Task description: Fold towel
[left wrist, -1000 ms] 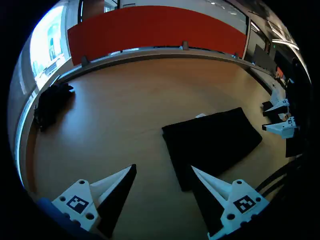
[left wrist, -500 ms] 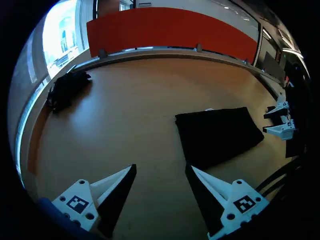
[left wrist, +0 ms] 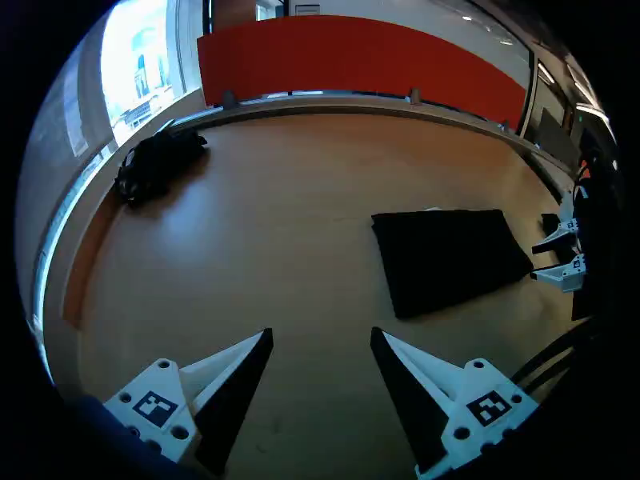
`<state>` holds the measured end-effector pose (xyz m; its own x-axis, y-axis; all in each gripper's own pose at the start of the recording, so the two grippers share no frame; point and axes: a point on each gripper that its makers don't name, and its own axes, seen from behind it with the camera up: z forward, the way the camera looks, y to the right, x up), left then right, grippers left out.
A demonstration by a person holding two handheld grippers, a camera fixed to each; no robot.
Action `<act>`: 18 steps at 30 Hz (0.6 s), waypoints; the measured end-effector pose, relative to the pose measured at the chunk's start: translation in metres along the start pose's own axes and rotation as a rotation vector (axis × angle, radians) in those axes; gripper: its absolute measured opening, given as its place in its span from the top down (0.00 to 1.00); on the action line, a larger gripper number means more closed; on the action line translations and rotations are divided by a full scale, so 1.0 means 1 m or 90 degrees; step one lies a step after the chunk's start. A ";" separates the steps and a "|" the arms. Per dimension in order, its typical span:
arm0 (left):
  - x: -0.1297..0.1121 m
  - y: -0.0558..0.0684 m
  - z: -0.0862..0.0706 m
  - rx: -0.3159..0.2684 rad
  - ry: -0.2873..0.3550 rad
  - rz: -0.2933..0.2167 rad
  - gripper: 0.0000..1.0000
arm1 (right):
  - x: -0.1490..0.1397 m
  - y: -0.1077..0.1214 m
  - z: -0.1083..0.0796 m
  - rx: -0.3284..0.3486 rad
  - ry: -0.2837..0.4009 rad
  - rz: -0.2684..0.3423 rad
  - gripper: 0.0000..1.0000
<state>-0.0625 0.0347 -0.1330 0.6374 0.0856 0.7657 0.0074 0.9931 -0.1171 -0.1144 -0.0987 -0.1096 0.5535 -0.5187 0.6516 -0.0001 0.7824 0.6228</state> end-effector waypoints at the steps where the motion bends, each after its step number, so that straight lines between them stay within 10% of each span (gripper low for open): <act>1: -0.001 -0.001 -0.002 0.001 0.000 -0.003 0.10 | -0.002 -0.001 0.001 0.003 -0.001 0.000 0.22; 18: -0.007 -0.007 -0.011 0.005 -0.001 -0.016 0.10 | -0.014 -0.002 0.006 0.025 -0.020 -0.003 0.59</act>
<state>-0.0587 0.0261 -0.1445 0.6361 0.0605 0.7692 0.0168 0.9956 -0.0923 -0.1274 -0.0952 -0.1170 0.5267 -0.5336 0.6617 -0.0308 0.7660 0.6422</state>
